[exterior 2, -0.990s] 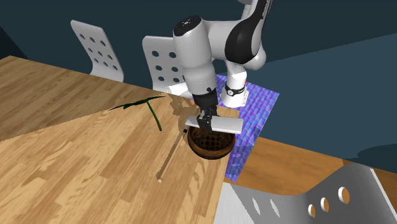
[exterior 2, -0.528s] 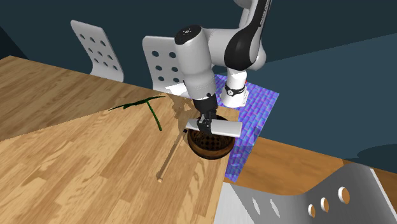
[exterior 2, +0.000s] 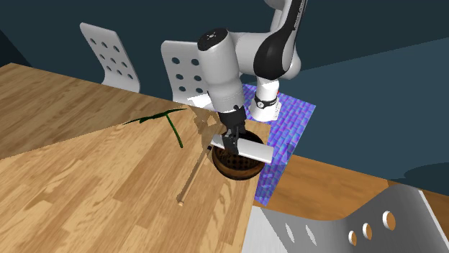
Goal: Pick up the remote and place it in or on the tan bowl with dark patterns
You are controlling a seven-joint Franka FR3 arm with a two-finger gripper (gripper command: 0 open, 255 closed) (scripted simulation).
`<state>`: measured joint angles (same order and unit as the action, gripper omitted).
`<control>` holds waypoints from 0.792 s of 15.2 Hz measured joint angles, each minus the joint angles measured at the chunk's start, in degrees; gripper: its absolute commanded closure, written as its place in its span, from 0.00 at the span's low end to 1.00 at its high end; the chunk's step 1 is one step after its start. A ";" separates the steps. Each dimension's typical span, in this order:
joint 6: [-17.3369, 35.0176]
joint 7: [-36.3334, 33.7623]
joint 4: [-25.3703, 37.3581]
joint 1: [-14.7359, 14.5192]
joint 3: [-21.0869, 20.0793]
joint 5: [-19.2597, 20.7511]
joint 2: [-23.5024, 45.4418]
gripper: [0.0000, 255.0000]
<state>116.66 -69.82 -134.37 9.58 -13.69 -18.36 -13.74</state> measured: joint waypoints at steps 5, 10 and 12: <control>-3.93 -0.07 2.65 0.49 0.78 0.57 -1.24 0.00; -7.32 -0.32 5.35 0.81 1.30 1.06 -1.83 0.00; -7.44 -0.31 5.40 0.83 1.33 1.07 -1.87 0.00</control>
<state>109.23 -70.12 -128.97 10.41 -12.36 -17.29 -15.60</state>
